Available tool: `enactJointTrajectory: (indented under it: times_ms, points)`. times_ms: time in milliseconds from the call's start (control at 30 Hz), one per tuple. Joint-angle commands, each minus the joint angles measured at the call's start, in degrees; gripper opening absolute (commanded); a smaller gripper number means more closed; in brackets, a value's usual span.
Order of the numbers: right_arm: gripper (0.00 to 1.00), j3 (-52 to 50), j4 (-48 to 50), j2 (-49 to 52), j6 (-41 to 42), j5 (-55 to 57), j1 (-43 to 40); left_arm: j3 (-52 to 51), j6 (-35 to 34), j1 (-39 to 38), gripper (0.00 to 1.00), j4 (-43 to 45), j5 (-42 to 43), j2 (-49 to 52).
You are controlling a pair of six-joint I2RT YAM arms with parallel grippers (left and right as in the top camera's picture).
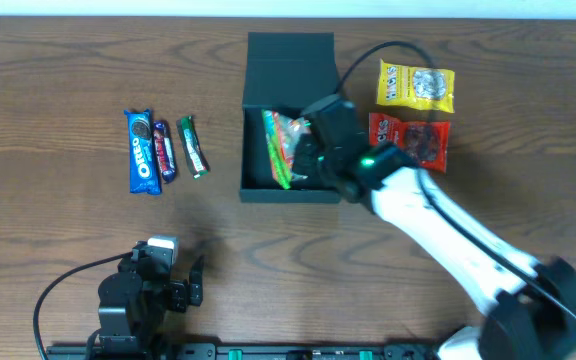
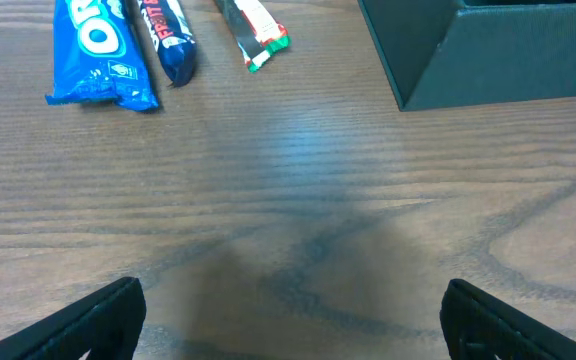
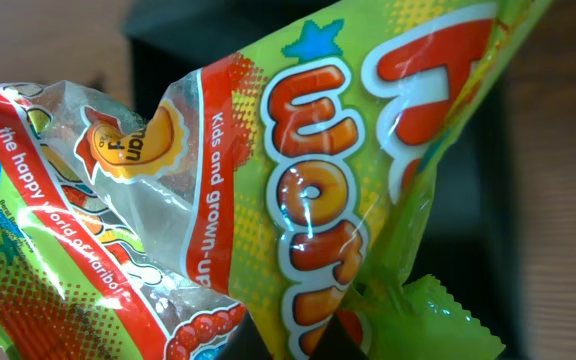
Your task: Pack container
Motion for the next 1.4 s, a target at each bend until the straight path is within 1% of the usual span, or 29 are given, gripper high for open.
enactJointTrajectory:
  times_ms: [0,200,233,267,300,333,367,500,533,567,600,633,667,700,767,833,1067,1200,1333,1367]
  points:
    - [0.01,0.1,0.7,3.2,6.0,4.6,1.0,-0.9,-0.2,0.3,0.95,-0.4,0.0,-0.4]
    - [0.02,0.1,1.2,6.6,7.2,5.1,0.9,-0.9,-0.2,0.3,0.95,-0.4,0.0,-0.4]
    - [0.22,0.1,1.1,6.8,7.2,4.7,0.9,-0.9,-0.2,0.3,0.95,-0.4,0.0,-0.4]
    - [0.54,0.1,1.0,6.8,7.1,4.2,0.9,-0.9,-0.2,0.3,0.95,-0.4,0.0,-0.4]
    - [0.78,0.1,0.8,6.8,6.7,3.7,0.9,-0.9,-0.2,0.3,0.95,-0.4,0.0,-0.4]
    - [0.99,0.2,0.8,6.6,5.9,3.3,0.9,-0.9,-0.2,0.3,0.95,-0.4,0.0,-0.4]
    - [0.99,0.4,0.6,6.4,5.0,2.9,0.9,-0.9,-0.2,0.3,0.95,-0.4,0.0,-0.4]
    - [0.99,3.3,-0.8,4.2,-0.4,2.3,0.3,-0.9,-0.2,0.3,0.95,-0.4,0.0,-0.4]
    - [0.94,4.0,-0.8,3.4,-2.4,2.3,0.2,-0.9,-0.2,0.3,0.95,-0.4,0.0,-0.4]
    - [0.81,4.8,-0.6,2.8,-4.6,2.3,0.2,-0.9,-0.2,0.3,0.95,-0.4,0.0,-0.4]
    - [0.63,5.2,-0.3,2.4,-6.2,2.3,0.2,-0.9,-0.2,0.3,0.95,-0.4,0.0,-0.4]
    - [0.24,5.5,0.1,2.2,-7.6,2.1,0.2,-0.9,-0.2,0.3,0.95,-0.4,0.0,-0.4]
    - [0.03,5.6,0.1,2.2,-7.7,2.0,0.2,-0.9,-0.2,0.3,0.95,-0.4,0.0,-0.4]
    - [0.01,5.5,-0.1,2.3,-7.9,1.8,0.2,-0.9,-0.2,0.3,0.95,-0.4,0.0,-0.4]
    - [0.01,5.3,-0.6,3.7,-10.0,1.0,0.2,-0.9,-0.2,0.3,0.95,-0.4,0.0,-0.4]
    - [0.01,5.2,-1.0,5.4,-10.1,1.0,0.2,-0.9,-0.2,0.3,0.95,-0.4,0.0,-0.4]
    - [0.01,5.2,-1.5,14.8,-11.8,1.0,-1.2,-0.9,-0.2,0.3,0.95,-0.4,0.0,-0.4]
    - [0.01,5.2,-3.1,18.9,-11.8,1.0,-2.1,-0.9,0.2,0.3,0.95,-0.4,-3.0,-0.4]
    - [0.01,5.2,-3.2,21.8,-13.0,0.6,-2.5,-0.9,0.2,0.3,0.95,-0.4,-3.1,-0.4]
    - [0.01,5.2,-3.1,22.3,-14.4,-0.3,-2.4,-0.9,0.2,0.3,0.95,-0.4,-3.0,-0.4]
